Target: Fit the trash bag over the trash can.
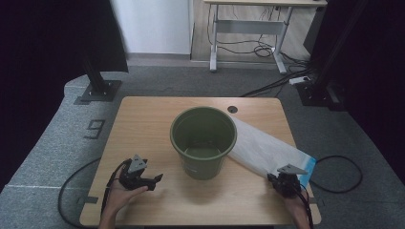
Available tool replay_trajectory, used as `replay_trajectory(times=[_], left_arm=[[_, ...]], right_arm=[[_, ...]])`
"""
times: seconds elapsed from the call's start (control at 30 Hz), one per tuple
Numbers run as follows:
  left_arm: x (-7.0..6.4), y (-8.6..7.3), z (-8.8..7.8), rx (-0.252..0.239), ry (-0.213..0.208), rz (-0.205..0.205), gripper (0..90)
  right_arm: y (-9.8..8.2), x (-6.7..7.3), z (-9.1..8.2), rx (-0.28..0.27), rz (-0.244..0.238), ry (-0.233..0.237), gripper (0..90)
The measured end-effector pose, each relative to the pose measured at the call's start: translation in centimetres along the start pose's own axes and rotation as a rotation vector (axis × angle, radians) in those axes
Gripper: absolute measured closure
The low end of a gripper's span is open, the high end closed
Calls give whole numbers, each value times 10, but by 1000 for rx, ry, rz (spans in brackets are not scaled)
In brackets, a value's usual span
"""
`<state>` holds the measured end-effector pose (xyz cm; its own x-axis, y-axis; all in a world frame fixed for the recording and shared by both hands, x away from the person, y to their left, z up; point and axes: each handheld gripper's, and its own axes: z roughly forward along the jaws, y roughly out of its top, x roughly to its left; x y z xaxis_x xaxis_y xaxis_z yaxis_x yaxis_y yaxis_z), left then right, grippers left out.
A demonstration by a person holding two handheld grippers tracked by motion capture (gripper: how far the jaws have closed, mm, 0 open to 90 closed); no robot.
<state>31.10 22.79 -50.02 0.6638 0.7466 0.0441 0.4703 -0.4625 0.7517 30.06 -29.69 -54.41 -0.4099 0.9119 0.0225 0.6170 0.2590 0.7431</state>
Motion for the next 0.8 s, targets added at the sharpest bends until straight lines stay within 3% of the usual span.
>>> replay_trajectory(times=[0.13, 0.3, 0.43, 0.67, 0.8], left_arm=[[-1, 0, 1, 4, -3, 4, 142], [-2, 0, 2, 6, -6, 6, 143], [-1, 0, 4, 12, -9, 7, 143], [-2, 0, 6, 19, -11, 10, 143], [-1, 0, 6, 17, -9, 7, 143]], right_arm=[[-8, 3, -8, 10, 4, 11, 841], [-5, 11, -10, -5, -18, -8, 613], [8, 20, -5, -43, -39, -3, 516], [41, 33, 29, -53, -88, 42, 464], [52, 40, 49, -33, -127, 52, 447]])
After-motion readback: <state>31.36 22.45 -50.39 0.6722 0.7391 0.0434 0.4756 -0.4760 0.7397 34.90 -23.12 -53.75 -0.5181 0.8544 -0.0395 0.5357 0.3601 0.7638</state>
